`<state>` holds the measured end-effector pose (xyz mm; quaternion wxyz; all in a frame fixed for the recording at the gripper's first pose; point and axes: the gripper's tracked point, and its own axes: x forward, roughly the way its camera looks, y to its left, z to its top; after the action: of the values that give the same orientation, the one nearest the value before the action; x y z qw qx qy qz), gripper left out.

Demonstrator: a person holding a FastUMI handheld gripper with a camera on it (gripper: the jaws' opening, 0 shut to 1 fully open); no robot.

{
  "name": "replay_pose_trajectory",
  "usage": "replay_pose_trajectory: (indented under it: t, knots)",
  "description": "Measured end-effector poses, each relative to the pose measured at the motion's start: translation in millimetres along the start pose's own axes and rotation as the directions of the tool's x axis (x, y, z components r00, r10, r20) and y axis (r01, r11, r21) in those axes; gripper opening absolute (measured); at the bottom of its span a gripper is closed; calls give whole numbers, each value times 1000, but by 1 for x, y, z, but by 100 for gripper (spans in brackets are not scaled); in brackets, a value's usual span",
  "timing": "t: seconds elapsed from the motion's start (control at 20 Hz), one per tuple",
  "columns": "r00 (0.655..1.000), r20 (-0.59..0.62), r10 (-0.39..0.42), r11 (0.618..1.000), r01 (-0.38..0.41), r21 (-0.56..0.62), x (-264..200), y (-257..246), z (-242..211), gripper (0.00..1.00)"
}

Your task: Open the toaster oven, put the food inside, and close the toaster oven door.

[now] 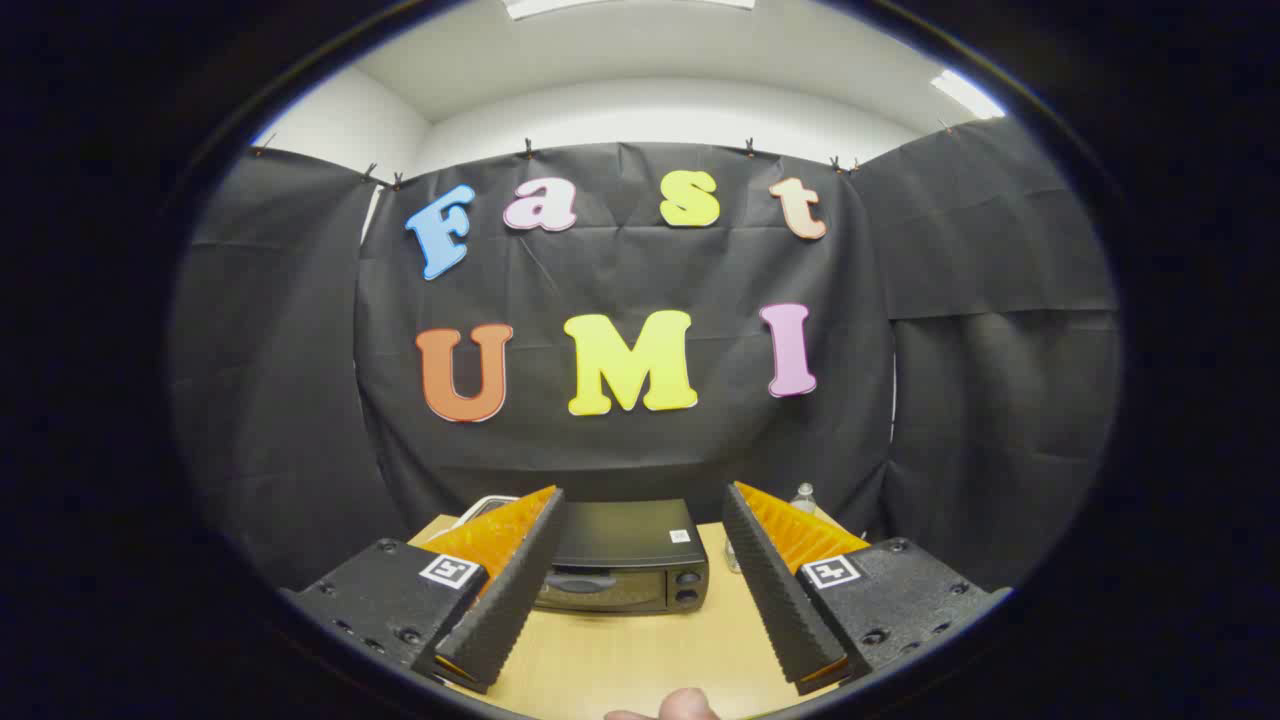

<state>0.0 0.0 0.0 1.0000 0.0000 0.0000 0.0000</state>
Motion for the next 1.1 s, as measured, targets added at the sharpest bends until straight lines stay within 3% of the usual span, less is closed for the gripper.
replay_pose_trajectory:
  t: [1.1]
  knots:
    - [999,-48,16,1000,-15,8,15,0,-11,100]
